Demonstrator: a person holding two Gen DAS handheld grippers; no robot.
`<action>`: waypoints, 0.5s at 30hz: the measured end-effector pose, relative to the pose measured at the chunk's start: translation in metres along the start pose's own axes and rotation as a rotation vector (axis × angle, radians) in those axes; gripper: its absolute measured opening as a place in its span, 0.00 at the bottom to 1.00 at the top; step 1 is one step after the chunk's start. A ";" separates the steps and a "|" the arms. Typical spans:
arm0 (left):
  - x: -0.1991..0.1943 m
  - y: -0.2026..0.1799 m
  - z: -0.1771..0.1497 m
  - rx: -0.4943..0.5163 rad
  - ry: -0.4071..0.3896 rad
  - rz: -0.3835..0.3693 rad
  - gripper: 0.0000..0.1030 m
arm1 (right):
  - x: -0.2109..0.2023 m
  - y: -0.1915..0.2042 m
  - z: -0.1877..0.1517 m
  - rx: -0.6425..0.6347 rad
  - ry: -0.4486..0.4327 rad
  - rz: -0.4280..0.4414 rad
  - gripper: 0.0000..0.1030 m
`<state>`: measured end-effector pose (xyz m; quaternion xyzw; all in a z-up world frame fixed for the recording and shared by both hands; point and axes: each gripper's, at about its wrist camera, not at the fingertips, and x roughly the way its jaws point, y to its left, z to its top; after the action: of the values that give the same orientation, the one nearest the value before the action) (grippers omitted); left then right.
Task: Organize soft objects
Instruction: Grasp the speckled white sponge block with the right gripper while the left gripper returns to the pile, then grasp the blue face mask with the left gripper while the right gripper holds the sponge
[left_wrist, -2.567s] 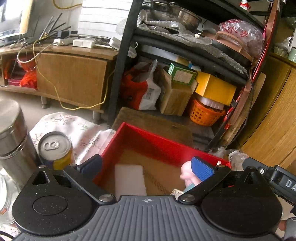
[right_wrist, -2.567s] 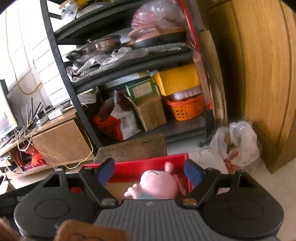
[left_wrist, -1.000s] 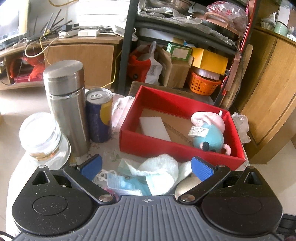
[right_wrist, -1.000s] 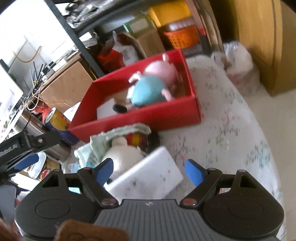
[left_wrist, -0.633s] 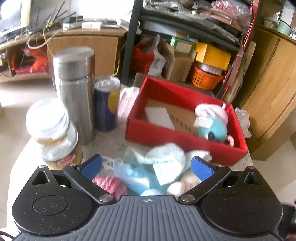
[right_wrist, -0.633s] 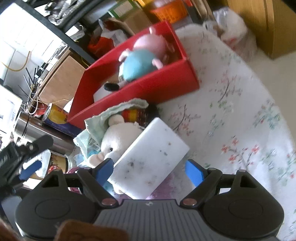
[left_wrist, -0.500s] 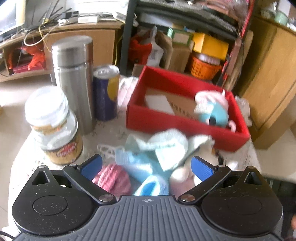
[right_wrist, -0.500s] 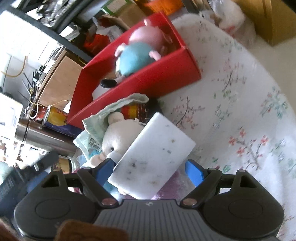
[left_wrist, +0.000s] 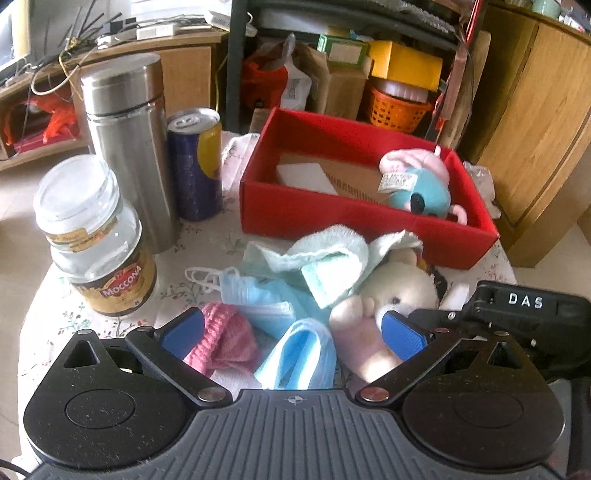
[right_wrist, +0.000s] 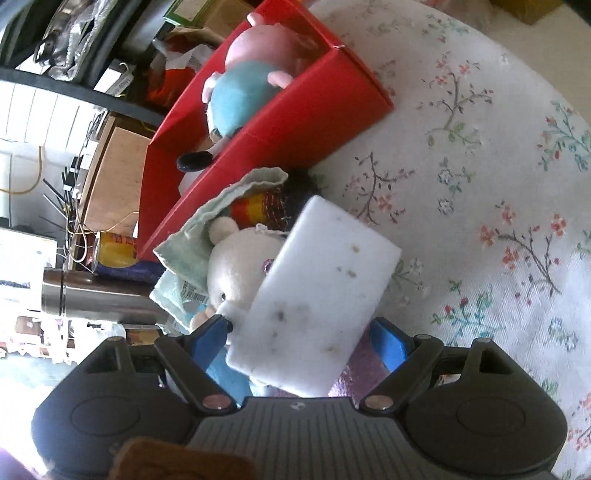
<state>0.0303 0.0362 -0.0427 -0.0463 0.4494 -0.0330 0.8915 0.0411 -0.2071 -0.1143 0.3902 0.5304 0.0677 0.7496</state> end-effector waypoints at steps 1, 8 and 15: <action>0.001 0.000 -0.001 0.004 0.005 0.000 0.95 | -0.001 0.000 0.000 -0.010 -0.007 0.004 0.44; 0.006 -0.009 -0.007 0.055 0.039 -0.016 0.95 | -0.012 0.001 0.001 -0.064 -0.035 -0.006 0.40; 0.028 -0.015 -0.018 0.076 0.123 -0.038 0.86 | -0.036 0.004 0.003 -0.122 -0.074 -0.001 0.40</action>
<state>0.0323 0.0172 -0.0742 -0.0187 0.5007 -0.0697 0.8626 0.0292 -0.2245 -0.0849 0.3457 0.4974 0.0854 0.7910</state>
